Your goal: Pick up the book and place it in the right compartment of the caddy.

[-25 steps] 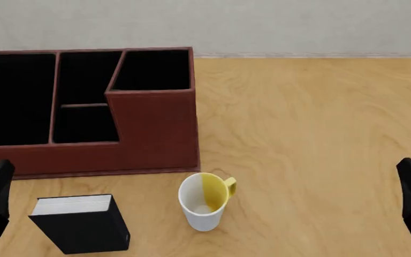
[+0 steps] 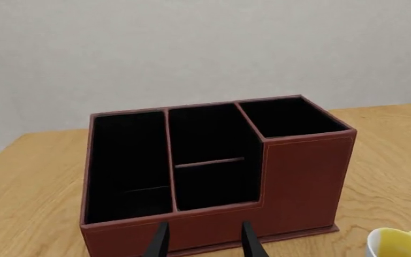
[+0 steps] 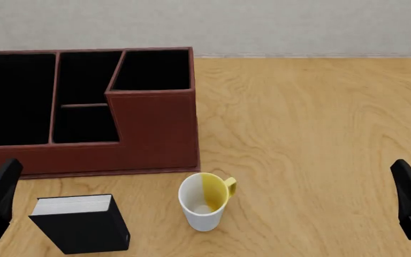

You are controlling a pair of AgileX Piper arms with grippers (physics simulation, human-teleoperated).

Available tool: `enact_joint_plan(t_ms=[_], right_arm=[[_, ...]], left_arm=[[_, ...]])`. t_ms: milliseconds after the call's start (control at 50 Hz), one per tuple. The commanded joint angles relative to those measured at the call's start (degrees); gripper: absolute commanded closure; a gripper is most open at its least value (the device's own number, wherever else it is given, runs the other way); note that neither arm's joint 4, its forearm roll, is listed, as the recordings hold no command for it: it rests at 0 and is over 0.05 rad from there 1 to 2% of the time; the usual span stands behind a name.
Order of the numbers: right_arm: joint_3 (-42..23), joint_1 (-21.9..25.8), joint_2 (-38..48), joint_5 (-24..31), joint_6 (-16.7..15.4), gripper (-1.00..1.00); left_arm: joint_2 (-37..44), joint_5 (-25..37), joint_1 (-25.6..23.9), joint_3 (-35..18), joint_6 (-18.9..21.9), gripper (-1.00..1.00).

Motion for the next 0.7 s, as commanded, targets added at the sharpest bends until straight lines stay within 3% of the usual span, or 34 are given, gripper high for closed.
enact_joint_plan(t_ms=[20,260,280,460,540,700], right_arm=[[-0.02,-0.04,-0.13,-0.02,0.01,-1.0],[-0.02,-0.17,0.0,0.14,0.3,-1.0],[-0.02,-0.22,0.0,0.14,0.27,-1.0],[-0.01,-0.63,0.66,0.11,0.08,-1.0],[-0.02,-1.04,0.67,0.11,0.65,-1.0],[-0.01,-1.72,1.22,-0.12,0.67,-1.0]], left_arm=[[0.09,5.88,-0.98,-6.17,-3.26,-1.0],[6.73,9.33,-5.0,-13.7,-3.68,-1.0],[9.2,9.77,-6.26,-14.51,-1.5,-1.0],[14.27,14.22,-10.74,-18.1,2.48,-1.0],[18.2,16.19,-11.61,-19.76,6.87,-1.0],[22.43,21.02,-12.66,-22.88,10.66,-1.0]])
